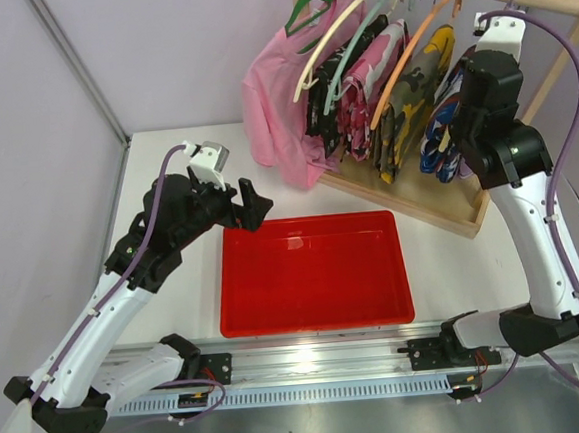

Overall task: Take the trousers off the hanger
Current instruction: Grab a hanger with trousers on it with the right arm

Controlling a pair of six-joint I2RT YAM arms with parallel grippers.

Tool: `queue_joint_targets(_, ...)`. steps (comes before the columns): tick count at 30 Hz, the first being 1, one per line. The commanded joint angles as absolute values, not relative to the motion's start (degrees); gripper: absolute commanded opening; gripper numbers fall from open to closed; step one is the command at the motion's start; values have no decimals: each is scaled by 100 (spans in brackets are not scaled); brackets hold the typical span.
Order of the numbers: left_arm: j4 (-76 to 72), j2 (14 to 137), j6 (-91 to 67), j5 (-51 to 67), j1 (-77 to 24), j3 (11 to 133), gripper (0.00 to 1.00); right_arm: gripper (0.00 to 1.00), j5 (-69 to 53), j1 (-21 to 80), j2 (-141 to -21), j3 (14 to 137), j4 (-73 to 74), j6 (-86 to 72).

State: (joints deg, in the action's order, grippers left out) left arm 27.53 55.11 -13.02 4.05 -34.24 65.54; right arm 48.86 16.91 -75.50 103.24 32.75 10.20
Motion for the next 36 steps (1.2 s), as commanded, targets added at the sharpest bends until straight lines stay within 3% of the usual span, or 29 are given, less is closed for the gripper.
queue_joint_targets(1, 2593, 5484, -1301, 378, -3445, 6583, 99, 0, 5220, 1801, -7462, 11170, 2266, 1205)
queue_joint_targets(14, 2558, 5458, -1318, 518, -3445, 6548, 99, 0, 5142, 2118, -6655, 10864, 3050, 123)
queue_joint_targets(28, 2303, 5501, -1485, 1396, -3445, 6512, 99, 0, 3816, 2145, -5265, 9730, 4042, -808)
queue_joint_targets(36, 2171, 5669, -1556, 1696, -3472, 6653, 100, 0, 3788, 2145, -4633, 9625, 5351, -1590)
